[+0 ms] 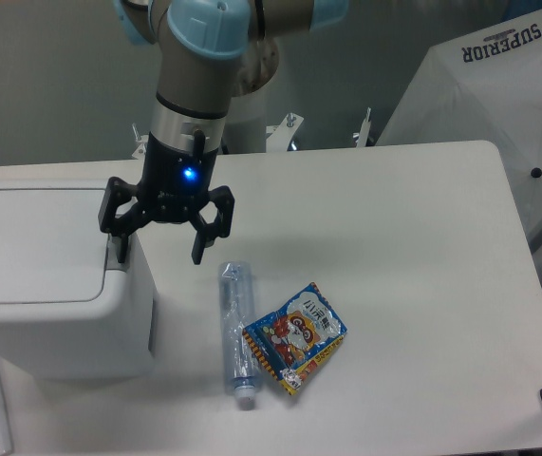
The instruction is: Open the trash can
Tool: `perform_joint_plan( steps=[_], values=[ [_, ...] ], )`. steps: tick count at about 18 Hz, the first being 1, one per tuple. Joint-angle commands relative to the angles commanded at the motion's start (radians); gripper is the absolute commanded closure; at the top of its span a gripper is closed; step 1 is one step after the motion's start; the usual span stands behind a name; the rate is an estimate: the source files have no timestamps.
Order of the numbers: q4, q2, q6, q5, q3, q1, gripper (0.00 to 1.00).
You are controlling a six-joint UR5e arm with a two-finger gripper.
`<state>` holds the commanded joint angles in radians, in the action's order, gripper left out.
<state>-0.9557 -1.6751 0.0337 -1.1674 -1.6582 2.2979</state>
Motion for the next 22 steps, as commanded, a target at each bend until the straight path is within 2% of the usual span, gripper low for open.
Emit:
perform_joint_plan(
  steps=[18, 22],
  values=[
    [0.000, -0.008, 0.000, -0.002, 0.003, 0.000, 0.00],
    [0.003, 0.006, -0.003, -0.002, 0.018, 0.002, 0.00]
  ],
)
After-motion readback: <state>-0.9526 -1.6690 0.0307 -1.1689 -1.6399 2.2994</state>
